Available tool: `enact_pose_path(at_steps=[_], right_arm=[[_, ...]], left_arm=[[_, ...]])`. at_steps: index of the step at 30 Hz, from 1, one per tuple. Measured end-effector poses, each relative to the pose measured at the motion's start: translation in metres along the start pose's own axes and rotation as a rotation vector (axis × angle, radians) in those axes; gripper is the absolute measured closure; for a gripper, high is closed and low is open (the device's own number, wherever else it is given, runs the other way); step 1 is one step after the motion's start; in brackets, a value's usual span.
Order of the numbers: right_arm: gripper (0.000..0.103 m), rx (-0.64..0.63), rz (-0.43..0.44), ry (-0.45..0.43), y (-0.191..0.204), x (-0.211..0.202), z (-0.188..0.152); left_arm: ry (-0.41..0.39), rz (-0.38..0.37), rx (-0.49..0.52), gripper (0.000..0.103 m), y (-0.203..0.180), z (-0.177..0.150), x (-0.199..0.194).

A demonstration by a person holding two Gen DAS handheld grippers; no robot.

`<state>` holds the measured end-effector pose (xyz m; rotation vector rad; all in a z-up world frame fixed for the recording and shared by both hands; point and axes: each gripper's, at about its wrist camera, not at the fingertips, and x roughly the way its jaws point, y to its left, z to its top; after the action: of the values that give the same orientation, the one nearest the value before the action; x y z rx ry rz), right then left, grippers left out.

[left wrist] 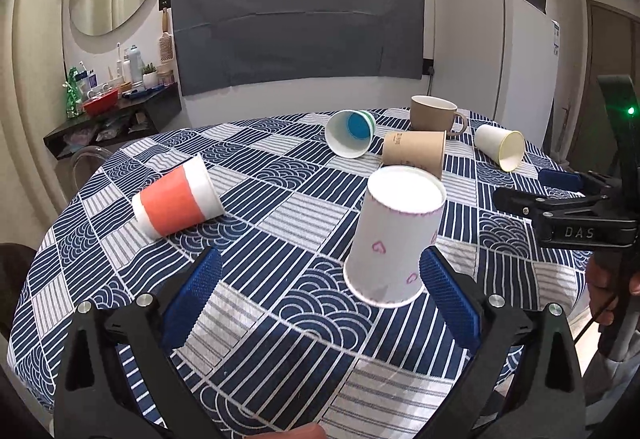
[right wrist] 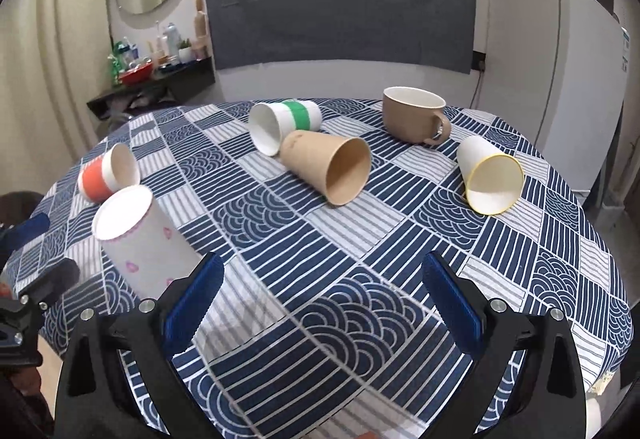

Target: Flip cup upside down

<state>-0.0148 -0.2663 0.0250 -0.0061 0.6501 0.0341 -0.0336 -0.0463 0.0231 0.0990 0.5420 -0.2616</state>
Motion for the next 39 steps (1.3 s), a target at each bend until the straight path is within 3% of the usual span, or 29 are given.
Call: enact_pose_path(at_steps=[12, 18, 22, 27, 39], right_arm=[[0.008, -0.042, 0.06, 0.015, 0.038, -0.012, -0.037], [0.008, -0.076, -0.005, -0.022, 0.051, -0.015, -0.056], [0.008, -0.088, -0.012, -0.059, 0.056, -0.021, -0.064], [0.008, -0.115, -0.026, -0.09, 0.065, -0.025, -0.07], [0.008, -0.131, -0.046, -0.091, 0.068, -0.024, -0.075]], left_arm=[[0.006, 0.053, -0.045, 0.006, 0.006, -0.037, -0.002], [0.024, 0.087, -0.072, 0.006, 0.01, -0.049, -0.002], [0.029, 0.041, -0.115, 0.006, 0.015, -0.054, -0.004], [0.027, 0.056, -0.132, 0.006, 0.015, -0.059, -0.006], [0.038, 0.07, -0.103, 0.006, 0.008, -0.064, -0.005]])
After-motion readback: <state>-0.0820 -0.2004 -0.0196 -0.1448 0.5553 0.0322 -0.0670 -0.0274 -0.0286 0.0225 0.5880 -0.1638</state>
